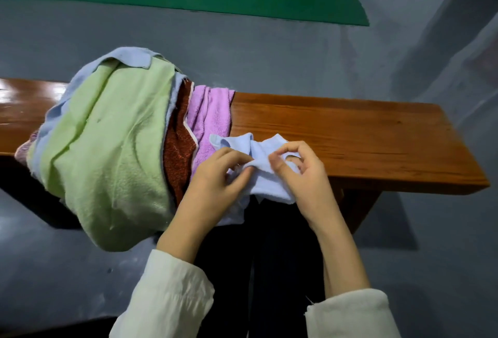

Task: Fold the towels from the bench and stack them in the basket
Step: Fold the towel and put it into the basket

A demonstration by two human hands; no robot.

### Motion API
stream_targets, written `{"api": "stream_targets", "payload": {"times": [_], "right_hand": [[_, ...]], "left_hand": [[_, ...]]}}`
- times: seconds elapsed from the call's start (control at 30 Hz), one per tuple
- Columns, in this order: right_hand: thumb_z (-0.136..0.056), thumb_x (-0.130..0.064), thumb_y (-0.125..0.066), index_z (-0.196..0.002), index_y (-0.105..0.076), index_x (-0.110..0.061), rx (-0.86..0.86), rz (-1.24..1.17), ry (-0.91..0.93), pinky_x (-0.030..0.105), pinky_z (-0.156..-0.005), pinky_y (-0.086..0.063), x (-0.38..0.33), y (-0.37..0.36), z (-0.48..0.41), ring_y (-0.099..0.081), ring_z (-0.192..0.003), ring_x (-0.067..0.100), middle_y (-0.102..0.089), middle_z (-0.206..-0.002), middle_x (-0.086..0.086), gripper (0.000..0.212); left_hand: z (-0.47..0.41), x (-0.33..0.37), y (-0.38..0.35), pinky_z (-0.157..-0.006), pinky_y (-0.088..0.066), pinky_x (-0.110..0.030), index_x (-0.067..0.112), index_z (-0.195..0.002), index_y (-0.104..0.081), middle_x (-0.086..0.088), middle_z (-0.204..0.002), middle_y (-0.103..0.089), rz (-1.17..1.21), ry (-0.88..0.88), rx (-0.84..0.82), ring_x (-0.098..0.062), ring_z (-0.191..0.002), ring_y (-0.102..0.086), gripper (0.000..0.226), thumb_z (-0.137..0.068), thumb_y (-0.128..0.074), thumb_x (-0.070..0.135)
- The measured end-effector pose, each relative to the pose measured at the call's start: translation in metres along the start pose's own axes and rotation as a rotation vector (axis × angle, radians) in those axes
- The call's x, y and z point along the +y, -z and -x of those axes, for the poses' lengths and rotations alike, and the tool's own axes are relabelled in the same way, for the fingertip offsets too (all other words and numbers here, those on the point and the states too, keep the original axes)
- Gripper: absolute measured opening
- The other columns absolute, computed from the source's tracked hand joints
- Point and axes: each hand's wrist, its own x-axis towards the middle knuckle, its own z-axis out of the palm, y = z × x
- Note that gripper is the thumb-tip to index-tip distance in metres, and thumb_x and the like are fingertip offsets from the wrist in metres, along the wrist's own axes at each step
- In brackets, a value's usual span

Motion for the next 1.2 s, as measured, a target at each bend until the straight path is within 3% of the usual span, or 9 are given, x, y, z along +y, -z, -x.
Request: {"api": "stream_targets", "payload": {"times": [0.17, 0.3, 0.43, 0.53, 0.67, 0.8, 0.93, 1.1, 1.2], "right_hand": [[-0.08, -0.013, -0.073, -0.089, -0.072, -0.017, -0.136, 0.085, -0.048, 0.009, -0.073, -0.042, -0.005, 0.004, 0.005, -0.06, -0.082, 0.0, -0.069, -0.091, -0.002, 0.01], [-0.091, -0.016, -0.061, -0.069, -0.061, -0.019, 0.023, 0.085, -0.019, 0.016, -0.062, -0.038, -0.001, 0.007, 0.003, -0.047, -0.066, 0.002, -0.055, -0.072, -0.003, 0.023], [-0.092, -0.018, -0.06, -0.069, -0.057, -0.024, 0.089, 0.179, 0.045, 0.018, -0.074, -0.038, 0.003, 0.003, 0.001, -0.052, -0.08, 0.003, -0.053, -0.086, -0.007, 0.025], [-0.085, -0.026, -0.066, -0.087, -0.066, -0.02, 0.001, 0.065, 0.147, 0.015, -0.083, -0.045, -0.006, -0.005, 0.001, -0.062, -0.095, 0.005, -0.066, -0.098, -0.001, 0.006], [-0.087, -0.007, -0.064, -0.087, -0.068, -0.008, -0.157, -0.086, 0.106, 0.008, -0.075, -0.044, -0.016, -0.01, 0.004, -0.061, -0.076, -0.003, -0.067, -0.08, -0.002, 0.004], [-0.088, -0.016, -0.064, -0.073, -0.065, -0.015, -0.051, 0.022, 0.11, 0.017, -0.072, -0.042, -0.009, -0.012, 0.003, -0.055, -0.073, 0.002, -0.062, -0.071, -0.009, 0.015], [-0.09, -0.02, -0.061, -0.071, -0.059, -0.022, 0.152, 0.09, 0.139, 0.024, -0.071, -0.042, -0.007, -0.006, 0.003, -0.051, -0.072, 0.005, -0.06, -0.072, -0.006, 0.019], [-0.093, -0.014, -0.057, -0.077, -0.061, -0.016, 0.29, 0.161, 0.07, 0.025, -0.07, -0.042, 0.003, 0.021, -0.001, -0.053, -0.071, 0.005, -0.062, -0.074, -0.007, 0.016], [-0.09, -0.009, -0.061, -0.087, -0.06, -0.018, 0.28, 0.217, 0.031, 0.031, -0.084, -0.046, 0.008, 0.023, -0.002, -0.059, -0.09, 0.016, -0.065, -0.093, 0.001, 0.009]], "left_hand": [[0.002, -0.005, 0.004, -0.067, -0.049, -0.024, 0.014, -0.087, -0.069, 0.007, -0.077, -0.063, -0.077, 0.019, 0.019, -0.003, -0.07, -0.055, 0.032, -0.084, -0.048, 0.038], [0.001, -0.006, 0.009, -0.063, -0.046, -0.018, 0.014, -0.078, -0.071, 0.003, -0.073, -0.068, -0.174, 0.009, 0.051, -0.005, -0.068, -0.057, 0.032, -0.083, -0.054, 0.041], [-0.002, 0.01, 0.008, -0.064, -0.04, -0.005, 0.015, -0.08, -0.064, 0.01, -0.073, -0.062, -0.025, 0.06, 0.062, 0.002, -0.068, -0.054, 0.013, -0.091, -0.059, 0.021], [-0.004, 0.027, 0.003, -0.063, -0.036, -0.01, 0.022, -0.077, -0.051, 0.017, -0.068, -0.056, 0.15, 0.143, 0.007, 0.008, -0.063, -0.048, 0.019, -0.096, -0.051, 0.02], [-0.006, 0.03, 0.01, -0.063, -0.038, -0.009, 0.023, -0.079, -0.057, 0.018, -0.07, -0.061, 0.157, 0.159, -0.024, 0.01, -0.063, -0.052, 0.016, -0.093, -0.056, 0.017], [-0.001, 0.021, 0.017, -0.06, -0.04, -0.018, 0.016, -0.08, -0.061, 0.007, -0.068, -0.061, -0.126, 0.151, -0.086, -0.005, -0.059, -0.052, 0.016, -0.08, -0.065, 0.001], [0.001, 0.003, 0.028, -0.066, -0.044, -0.037, 0.012, -0.074, -0.062, -0.004, -0.071, -0.062, -0.403, 0.255, 0.01, -0.027, -0.074, -0.057, 0.017, -0.069, -0.048, 0.022], [0.006, -0.014, 0.047, -0.065, -0.044, -0.035, 0.015, -0.07, -0.066, 0.001, -0.067, -0.059, -0.462, 0.326, 0.072, -0.026, -0.074, -0.057, 0.022, -0.067, -0.048, 0.027], [0.009, -0.007, 0.045, -0.065, -0.041, -0.016, 0.021, -0.078, -0.067, 0.006, -0.071, -0.064, -0.217, 0.314, 0.109, -0.009, -0.07, -0.058, 0.014, -0.077, -0.053, 0.02]]}}
